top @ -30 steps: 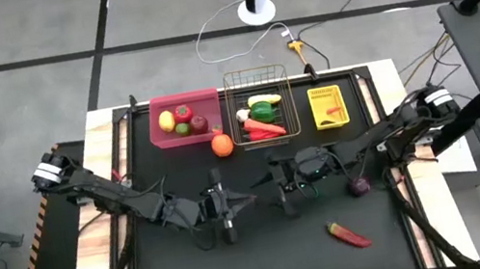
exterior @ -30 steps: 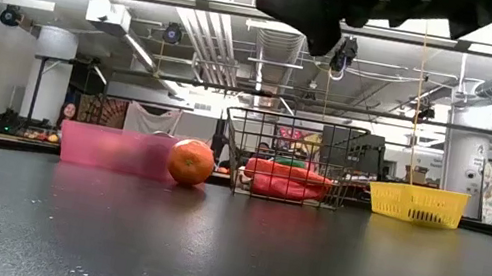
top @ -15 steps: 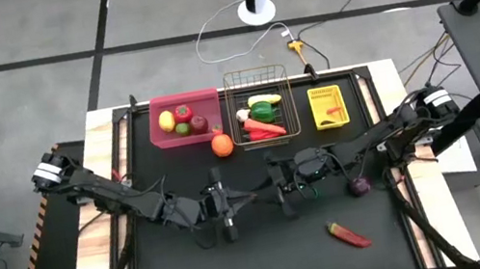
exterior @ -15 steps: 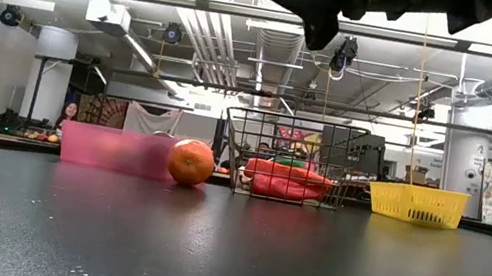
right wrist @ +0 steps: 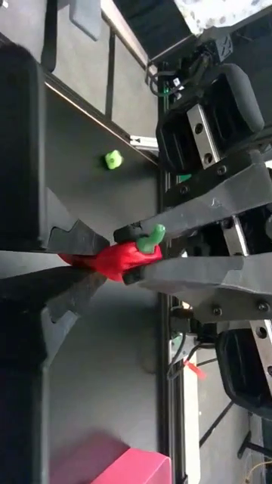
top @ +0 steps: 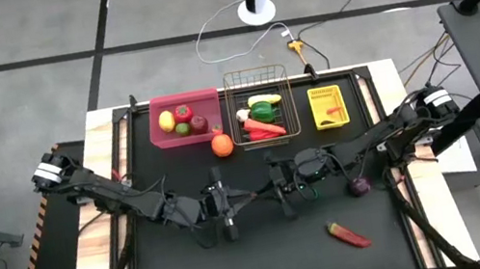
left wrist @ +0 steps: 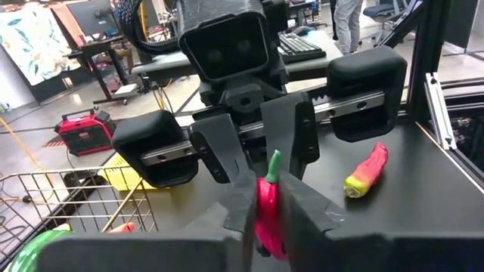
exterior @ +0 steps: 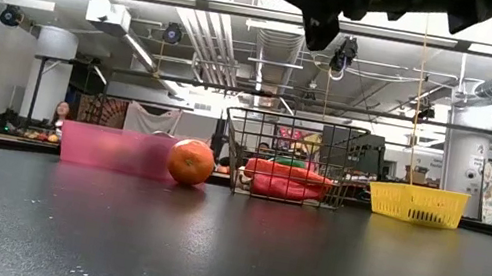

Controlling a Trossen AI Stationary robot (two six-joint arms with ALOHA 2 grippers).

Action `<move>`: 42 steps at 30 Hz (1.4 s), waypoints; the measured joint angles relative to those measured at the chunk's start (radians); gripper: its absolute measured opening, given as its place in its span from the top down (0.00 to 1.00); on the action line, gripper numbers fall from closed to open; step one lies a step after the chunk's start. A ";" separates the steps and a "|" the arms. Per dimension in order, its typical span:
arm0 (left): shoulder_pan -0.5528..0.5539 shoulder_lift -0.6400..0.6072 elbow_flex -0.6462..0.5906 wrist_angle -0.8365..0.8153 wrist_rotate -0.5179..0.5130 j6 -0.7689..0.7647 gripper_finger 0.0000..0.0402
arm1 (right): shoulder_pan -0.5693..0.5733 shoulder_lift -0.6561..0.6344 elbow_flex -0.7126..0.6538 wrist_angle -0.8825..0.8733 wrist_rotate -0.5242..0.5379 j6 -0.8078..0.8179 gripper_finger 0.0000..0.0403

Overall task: Sort produce into baskets
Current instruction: Put the small red chili pepper into the yellow bin

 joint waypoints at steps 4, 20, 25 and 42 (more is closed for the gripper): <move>0.000 0.000 0.000 0.000 -0.003 -0.004 0.81 | 0.000 -0.003 0.000 -0.051 0.000 0.017 0.96; -0.029 -0.148 0.000 -0.244 -0.235 -0.108 0.52 | -0.119 -0.152 0.236 -1.372 0.447 0.284 0.96; -0.029 -0.149 0.000 -0.250 -0.235 -0.133 0.53 | -0.261 -0.152 0.286 -1.641 0.507 0.397 0.96; -0.029 -0.149 0.000 -0.310 -0.235 -0.190 0.53 | -0.771 -0.157 0.142 -1.573 0.466 0.354 0.96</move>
